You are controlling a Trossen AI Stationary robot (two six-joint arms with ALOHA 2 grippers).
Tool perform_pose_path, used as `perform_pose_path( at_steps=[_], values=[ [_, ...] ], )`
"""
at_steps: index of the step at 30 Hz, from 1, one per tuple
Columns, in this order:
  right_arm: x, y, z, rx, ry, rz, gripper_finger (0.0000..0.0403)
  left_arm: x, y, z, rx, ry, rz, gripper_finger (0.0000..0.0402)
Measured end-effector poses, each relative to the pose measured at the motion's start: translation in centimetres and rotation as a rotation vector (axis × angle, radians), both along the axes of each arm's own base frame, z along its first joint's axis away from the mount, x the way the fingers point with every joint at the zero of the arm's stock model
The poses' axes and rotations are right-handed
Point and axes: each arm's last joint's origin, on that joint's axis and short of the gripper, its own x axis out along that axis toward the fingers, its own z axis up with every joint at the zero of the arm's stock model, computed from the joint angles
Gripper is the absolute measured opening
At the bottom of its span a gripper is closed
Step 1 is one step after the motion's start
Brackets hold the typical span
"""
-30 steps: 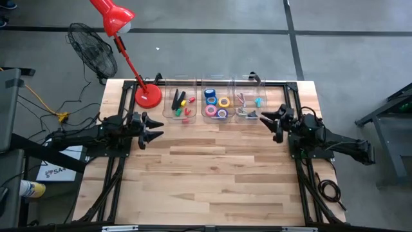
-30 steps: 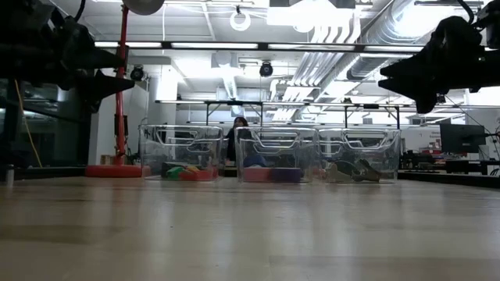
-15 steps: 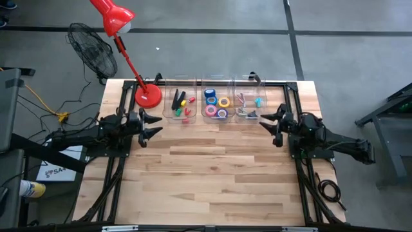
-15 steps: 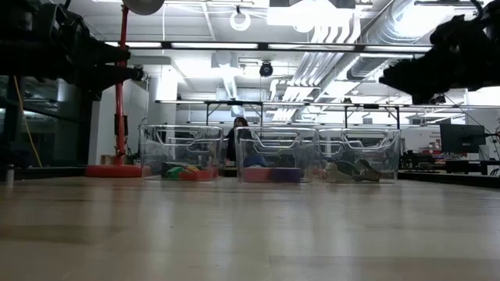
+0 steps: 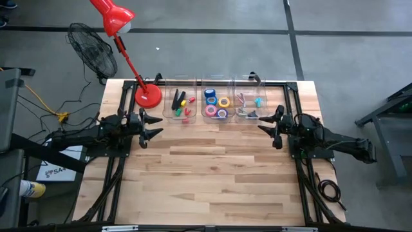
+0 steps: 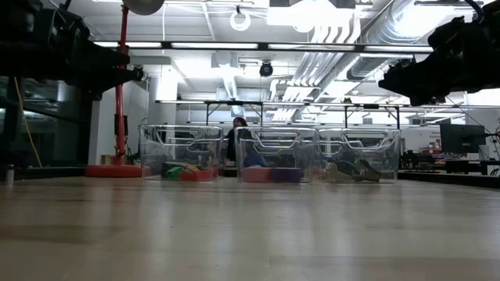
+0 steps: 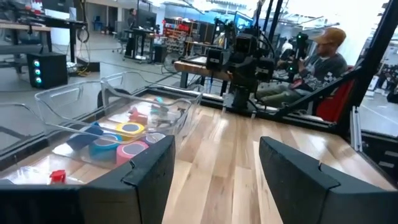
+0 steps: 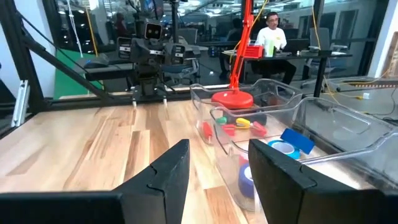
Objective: Pick and place Stapler, Stapler remover, tape
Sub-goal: Return to Home Position
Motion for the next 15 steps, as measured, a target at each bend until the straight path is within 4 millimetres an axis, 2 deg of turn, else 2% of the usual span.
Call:
perform_pose_path(
  at_steps=[15],
  values=[
    [0.0, -0.02, 0.0, -0.016, 0.004, -0.007, 0.0156, 0.0, -0.02, -0.03, 0.085, 0.021, -0.001, 0.023]
  ],
)
